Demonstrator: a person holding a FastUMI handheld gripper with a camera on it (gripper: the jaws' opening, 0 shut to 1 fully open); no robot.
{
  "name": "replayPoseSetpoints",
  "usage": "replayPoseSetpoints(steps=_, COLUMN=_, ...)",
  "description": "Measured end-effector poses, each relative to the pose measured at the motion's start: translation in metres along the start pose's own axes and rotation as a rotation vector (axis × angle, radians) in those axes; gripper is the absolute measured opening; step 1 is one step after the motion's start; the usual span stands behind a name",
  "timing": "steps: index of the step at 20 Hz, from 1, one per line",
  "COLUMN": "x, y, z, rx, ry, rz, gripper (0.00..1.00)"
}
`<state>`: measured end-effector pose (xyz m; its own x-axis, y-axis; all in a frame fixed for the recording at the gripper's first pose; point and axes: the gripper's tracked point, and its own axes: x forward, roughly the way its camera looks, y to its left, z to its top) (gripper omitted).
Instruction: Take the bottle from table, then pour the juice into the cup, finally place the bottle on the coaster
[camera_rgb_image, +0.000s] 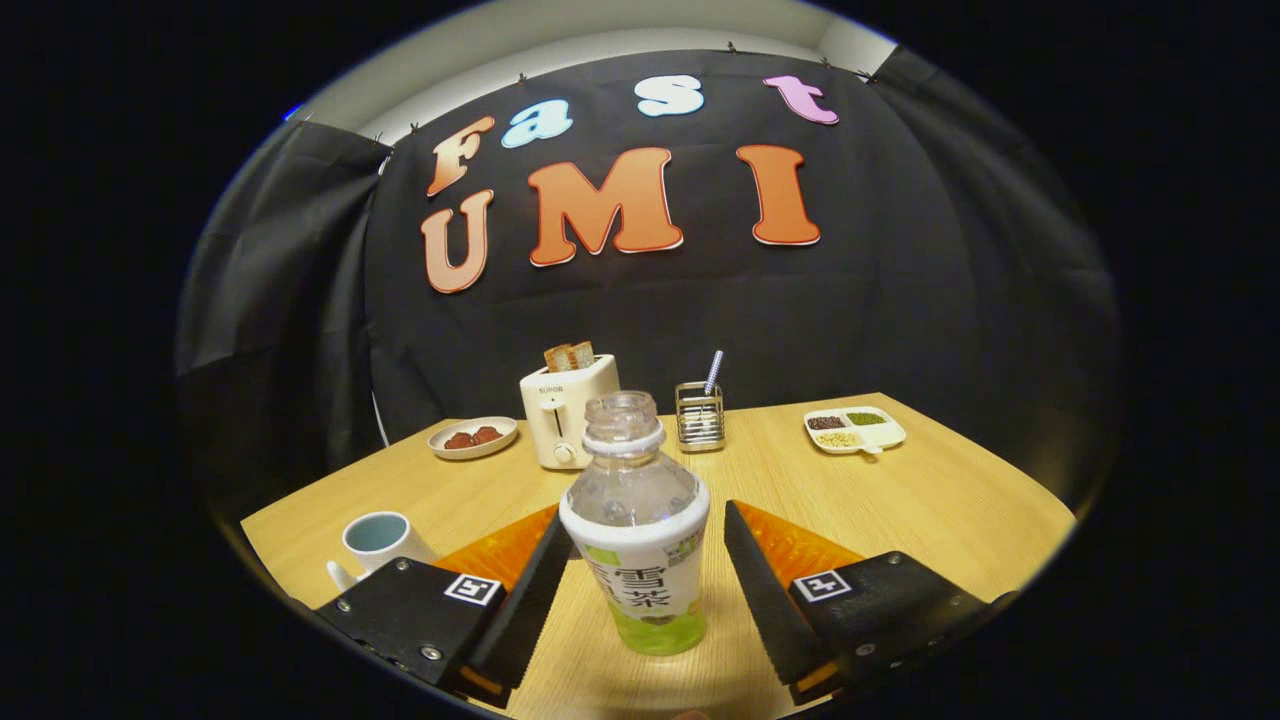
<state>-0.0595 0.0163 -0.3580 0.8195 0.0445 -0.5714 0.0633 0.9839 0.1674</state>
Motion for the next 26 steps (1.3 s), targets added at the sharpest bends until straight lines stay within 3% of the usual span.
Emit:
replayPoseSetpoints(steps=4, x=0.005, y=0.002, z=-0.022, rx=0.003, ry=0.044, rz=-0.001, gripper=0.77)
replayPoseSetpoints(steps=9, x=0.013, y=-0.002, z=-0.046, rx=0.028, ry=0.097, rz=-0.027, gripper=0.74)
replayPoseSetpoints(steps=10, x=0.011, y=-0.003, z=-0.046, rx=0.031, ry=0.088, rz=-0.036, gripper=0.68)
replayPoseSetpoints(steps=13, x=0.011, y=-0.01, z=-0.044, rx=0.033, ry=0.087, rz=-0.086, gripper=0.62)
replayPoseSetpoints(steps=16, x=0.009, y=-0.007, z=-0.045, rx=-0.001, ry=0.084, rz=-0.11, gripper=0.54)
replayPoseSetpoints(steps=20, x=0.002, y=0.01, z=-0.034, rx=-0.091, ry=0.052, rz=-0.082, gripper=0.49)
replayPoseSetpoints(steps=26, x=0.0, y=0.029, z=-0.022, rx=-0.214, ry=0.03, rz=-0.078, gripper=0.49)
